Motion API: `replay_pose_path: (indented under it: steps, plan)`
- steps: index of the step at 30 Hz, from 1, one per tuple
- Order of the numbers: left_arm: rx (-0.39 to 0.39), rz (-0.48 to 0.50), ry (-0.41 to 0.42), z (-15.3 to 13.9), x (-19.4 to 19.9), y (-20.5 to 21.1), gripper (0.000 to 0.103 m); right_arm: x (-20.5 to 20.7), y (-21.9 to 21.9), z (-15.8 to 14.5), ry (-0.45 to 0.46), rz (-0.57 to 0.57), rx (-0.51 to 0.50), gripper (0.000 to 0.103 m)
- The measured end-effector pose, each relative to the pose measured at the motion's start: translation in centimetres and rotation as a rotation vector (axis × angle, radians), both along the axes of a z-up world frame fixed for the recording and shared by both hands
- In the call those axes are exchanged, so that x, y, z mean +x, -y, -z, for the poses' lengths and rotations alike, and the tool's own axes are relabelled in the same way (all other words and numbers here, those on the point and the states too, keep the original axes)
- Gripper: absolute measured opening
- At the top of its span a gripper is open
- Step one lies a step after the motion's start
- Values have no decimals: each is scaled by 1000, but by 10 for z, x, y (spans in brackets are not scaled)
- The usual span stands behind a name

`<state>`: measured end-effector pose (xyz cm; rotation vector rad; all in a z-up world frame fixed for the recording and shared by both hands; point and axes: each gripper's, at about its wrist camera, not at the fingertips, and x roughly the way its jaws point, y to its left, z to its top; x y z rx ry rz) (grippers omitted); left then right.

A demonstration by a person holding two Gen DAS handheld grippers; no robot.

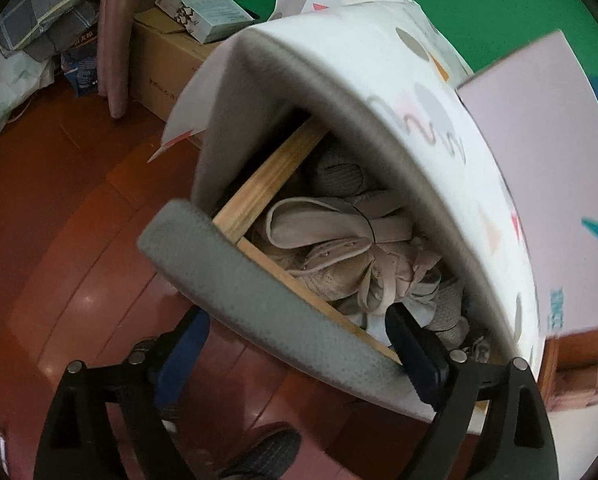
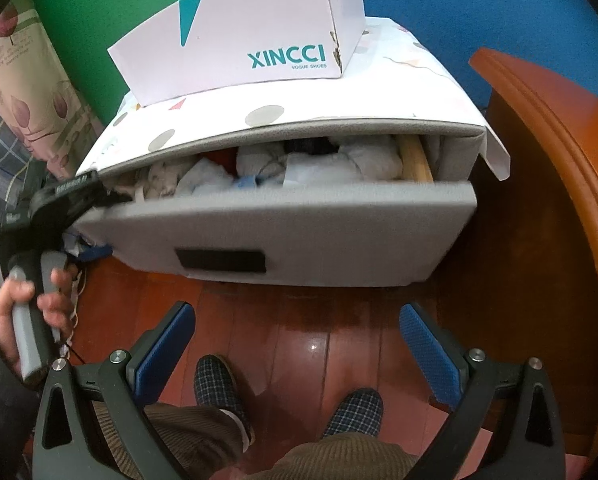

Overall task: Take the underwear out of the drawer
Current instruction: 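Hook the left gripper on the drawer front and pull it open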

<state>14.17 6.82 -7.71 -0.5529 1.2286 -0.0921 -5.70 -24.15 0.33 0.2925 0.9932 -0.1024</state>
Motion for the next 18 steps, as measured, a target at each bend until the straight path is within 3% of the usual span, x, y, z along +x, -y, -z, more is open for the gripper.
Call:
replay_pose_path:
  steps: [8,18]
  plan:
    - [11,37,-29,2,-31,-20,95,-9,-8,-21,-23,-66,-40,101]
    - [15,54,-46,13,-74,-36,95,14,18,-26,-190,20,36,101]
